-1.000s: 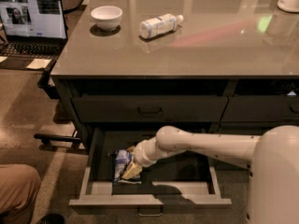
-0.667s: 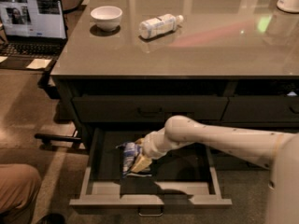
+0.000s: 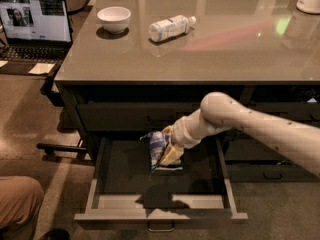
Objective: Pick blue chip bag from middle drawer and place on counter
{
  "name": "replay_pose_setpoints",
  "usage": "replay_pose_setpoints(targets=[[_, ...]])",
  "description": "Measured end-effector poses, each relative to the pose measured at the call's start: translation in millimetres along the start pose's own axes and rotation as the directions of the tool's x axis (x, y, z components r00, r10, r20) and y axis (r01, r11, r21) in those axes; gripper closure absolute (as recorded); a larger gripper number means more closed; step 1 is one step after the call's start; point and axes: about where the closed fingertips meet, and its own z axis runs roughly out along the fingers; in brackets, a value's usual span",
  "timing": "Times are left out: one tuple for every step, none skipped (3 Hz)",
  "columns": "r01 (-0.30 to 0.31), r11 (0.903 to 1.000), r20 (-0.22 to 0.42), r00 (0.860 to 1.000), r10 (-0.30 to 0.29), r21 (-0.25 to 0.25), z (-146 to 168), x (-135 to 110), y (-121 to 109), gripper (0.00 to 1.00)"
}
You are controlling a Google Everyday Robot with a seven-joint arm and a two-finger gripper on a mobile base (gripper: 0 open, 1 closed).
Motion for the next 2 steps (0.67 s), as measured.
replay_pose_setpoints(targets=[[0.018, 0.9998, -0.034, 0.999, -0.018, -0.003, -63.2, -8.5, -10.8, 1.0], [0.019, 0.9998, -0.032, 0.999, -0.02, -0.003, -62.9, -8.9, -11.0, 1.0]])
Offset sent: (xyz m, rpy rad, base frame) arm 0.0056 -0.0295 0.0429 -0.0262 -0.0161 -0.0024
